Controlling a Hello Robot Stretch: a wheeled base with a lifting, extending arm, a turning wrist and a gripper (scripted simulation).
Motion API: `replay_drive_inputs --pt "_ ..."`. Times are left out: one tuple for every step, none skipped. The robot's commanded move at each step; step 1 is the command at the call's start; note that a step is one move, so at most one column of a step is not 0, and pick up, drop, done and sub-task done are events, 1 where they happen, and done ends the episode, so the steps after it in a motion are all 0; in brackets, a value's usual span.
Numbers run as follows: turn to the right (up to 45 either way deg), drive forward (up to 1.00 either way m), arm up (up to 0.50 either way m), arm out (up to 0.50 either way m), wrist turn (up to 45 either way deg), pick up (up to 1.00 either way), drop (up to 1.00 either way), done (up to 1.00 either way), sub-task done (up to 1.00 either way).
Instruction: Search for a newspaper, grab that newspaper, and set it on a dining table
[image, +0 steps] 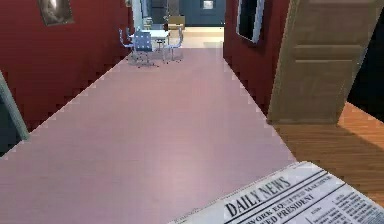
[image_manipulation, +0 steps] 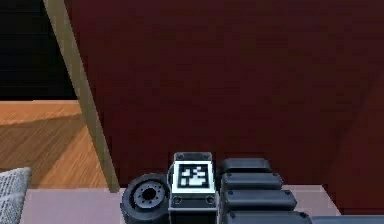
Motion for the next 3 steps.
replay_drive_inputs --pt "0.0 0.35 0.0 0.0 0.0 0.0 0.0 0.0 0.0" --pt "0.0 1.0 0.0 0.0 0.0 0.0 0.0 0.0 0.0" --pt "3.0 0.0 0.0 0.0 0.0 0.0 0.0 0.0 0.0"
